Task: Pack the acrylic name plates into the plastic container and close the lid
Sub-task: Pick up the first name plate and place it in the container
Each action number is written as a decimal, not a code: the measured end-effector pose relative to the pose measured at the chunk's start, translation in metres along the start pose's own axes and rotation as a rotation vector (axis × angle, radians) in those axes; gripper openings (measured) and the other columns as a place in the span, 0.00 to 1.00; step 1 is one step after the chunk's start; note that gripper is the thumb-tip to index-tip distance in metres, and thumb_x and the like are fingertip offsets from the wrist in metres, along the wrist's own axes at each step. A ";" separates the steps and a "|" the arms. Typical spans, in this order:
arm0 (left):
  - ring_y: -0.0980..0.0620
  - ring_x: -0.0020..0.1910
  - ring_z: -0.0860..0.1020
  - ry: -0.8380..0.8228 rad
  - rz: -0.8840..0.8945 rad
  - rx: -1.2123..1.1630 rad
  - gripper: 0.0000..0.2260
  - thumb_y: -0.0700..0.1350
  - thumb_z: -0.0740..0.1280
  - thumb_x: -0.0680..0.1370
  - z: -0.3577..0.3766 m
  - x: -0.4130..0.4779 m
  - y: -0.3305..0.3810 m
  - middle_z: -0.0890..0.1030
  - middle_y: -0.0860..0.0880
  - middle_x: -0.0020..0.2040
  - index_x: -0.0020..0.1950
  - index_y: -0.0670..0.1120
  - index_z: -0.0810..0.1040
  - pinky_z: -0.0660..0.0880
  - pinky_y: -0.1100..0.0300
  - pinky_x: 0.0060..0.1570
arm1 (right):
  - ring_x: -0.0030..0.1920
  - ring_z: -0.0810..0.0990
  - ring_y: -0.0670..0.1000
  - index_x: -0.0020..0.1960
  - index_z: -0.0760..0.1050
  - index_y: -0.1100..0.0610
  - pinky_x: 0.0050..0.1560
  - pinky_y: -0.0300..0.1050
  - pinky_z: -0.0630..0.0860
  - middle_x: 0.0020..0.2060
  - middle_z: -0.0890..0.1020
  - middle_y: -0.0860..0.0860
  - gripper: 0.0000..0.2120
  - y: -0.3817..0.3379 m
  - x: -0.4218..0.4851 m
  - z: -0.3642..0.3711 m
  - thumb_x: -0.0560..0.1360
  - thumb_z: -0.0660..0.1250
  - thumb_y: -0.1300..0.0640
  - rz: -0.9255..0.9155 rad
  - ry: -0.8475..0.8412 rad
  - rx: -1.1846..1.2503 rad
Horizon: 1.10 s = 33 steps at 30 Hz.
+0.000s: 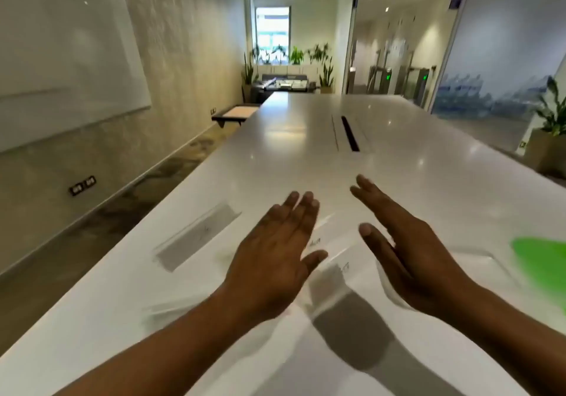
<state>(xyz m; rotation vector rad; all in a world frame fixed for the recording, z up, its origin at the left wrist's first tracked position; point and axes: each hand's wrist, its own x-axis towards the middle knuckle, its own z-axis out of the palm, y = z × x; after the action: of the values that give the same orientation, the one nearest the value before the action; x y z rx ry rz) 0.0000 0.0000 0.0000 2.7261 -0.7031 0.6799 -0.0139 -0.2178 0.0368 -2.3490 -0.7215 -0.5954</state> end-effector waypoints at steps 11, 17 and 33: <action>0.61 0.76 0.45 -0.359 -0.031 -0.155 0.29 0.71 0.38 0.75 0.055 -0.107 0.006 0.40 0.62 0.76 0.74 0.65 0.36 0.46 0.60 0.74 | 0.74 0.55 0.35 0.75 0.61 0.43 0.70 0.38 0.61 0.75 0.56 0.35 0.30 0.012 -0.119 0.061 0.75 0.58 0.35 0.246 -0.284 -0.037; 0.70 0.68 0.31 -0.400 -0.041 -0.172 0.31 0.70 0.44 0.77 0.060 -0.113 0.002 0.39 0.65 0.73 0.78 0.63 0.48 0.31 0.71 0.62 | 0.75 0.49 0.36 0.76 0.58 0.43 0.73 0.34 0.45 0.76 0.56 0.39 0.34 0.017 -0.127 0.078 0.74 0.49 0.29 0.297 -0.441 -0.228; 0.59 0.71 0.66 -0.296 -0.102 -0.387 0.24 0.64 0.58 0.77 0.046 -0.119 -0.008 0.73 0.60 0.71 0.70 0.57 0.72 0.60 0.60 0.72 | 0.73 0.59 0.36 0.72 0.62 0.35 0.71 0.32 0.51 0.73 0.62 0.30 0.30 0.026 -0.129 0.083 0.72 0.57 0.28 0.389 -0.386 -0.151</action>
<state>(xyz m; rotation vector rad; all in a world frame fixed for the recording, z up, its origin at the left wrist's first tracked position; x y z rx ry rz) -0.0711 0.0386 -0.0992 2.4968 -0.6698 0.0981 -0.0757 -0.2255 -0.1057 -2.6836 -0.3662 -0.0261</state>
